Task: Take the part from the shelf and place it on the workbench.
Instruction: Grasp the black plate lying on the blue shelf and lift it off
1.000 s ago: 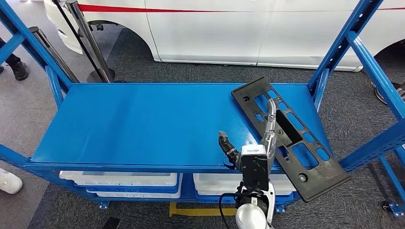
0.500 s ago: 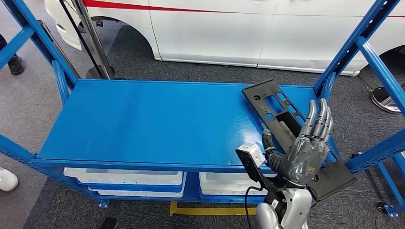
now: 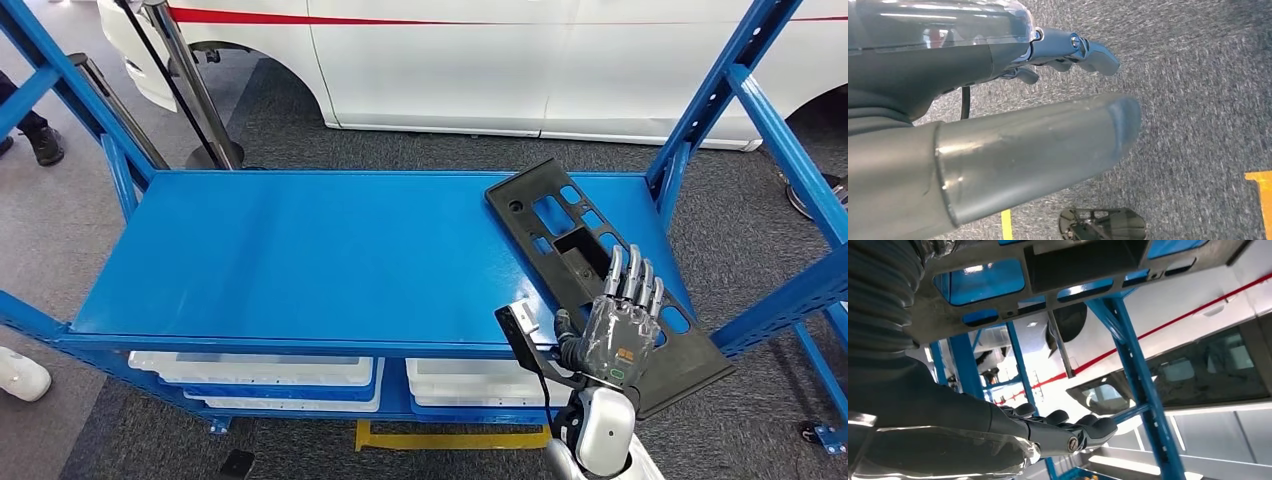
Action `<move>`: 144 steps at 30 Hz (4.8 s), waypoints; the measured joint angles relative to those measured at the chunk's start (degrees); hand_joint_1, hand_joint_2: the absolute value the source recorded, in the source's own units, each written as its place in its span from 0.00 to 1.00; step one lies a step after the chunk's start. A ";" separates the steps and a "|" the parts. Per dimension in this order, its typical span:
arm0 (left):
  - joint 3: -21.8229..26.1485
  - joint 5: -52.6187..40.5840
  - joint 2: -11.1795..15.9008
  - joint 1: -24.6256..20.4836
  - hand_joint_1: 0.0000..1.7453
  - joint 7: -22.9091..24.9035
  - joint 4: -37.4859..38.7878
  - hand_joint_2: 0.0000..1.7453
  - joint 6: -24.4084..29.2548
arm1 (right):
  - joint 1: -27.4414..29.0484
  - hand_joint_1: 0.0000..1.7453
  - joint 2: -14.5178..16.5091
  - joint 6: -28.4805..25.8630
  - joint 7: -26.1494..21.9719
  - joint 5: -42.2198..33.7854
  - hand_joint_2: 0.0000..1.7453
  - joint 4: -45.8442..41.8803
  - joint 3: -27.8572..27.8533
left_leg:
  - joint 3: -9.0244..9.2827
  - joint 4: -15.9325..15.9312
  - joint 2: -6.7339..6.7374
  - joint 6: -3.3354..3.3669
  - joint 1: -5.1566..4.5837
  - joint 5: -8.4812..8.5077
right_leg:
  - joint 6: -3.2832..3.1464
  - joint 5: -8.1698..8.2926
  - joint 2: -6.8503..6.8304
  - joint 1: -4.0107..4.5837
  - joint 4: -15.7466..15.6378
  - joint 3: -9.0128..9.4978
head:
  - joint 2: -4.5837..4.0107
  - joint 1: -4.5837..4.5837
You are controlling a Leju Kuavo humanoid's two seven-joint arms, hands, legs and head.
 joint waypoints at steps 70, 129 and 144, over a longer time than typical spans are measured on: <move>-0.66 -0.28 -0.70 -1.67 0.00 0.03 0.00 0.00 -2.15 | -7.08 0.00 9.29 16.50 -16.21 -0.64 1.00 16.07 1.81 | 6.05 -13.62 -0.14 1.76 0.12 5.29 | 1.86 -0.40 0.58 0.31 2.16 -2.09 | 0.00 0.02; -4.87 -2.07 0.37 -1.49 0.00 3.23 0.00 0.00 -2.89 | -18.14 0.00 12.17 17.73 -12.55 -3.98 1.00 33.26 1.25 | 4.79 -12.96 0.22 1.14 -0.02 6.41 | 1.22 -0.60 0.76 0.47 -0.03 1.35 | 0.00 0.26; -5.90 -2.19 0.70 -1.46 0.00 3.33 0.00 0.00 -4.57 | -19.57 0.00 11.08 17.33 -13.53 -4.35 1.00 35.93 -1.01 | 3.54 -13.53 0.46 2.73 -0.28 8.23 | 1.24 -4.40 0.57 0.47 6.56 0.71 | 0.00 0.28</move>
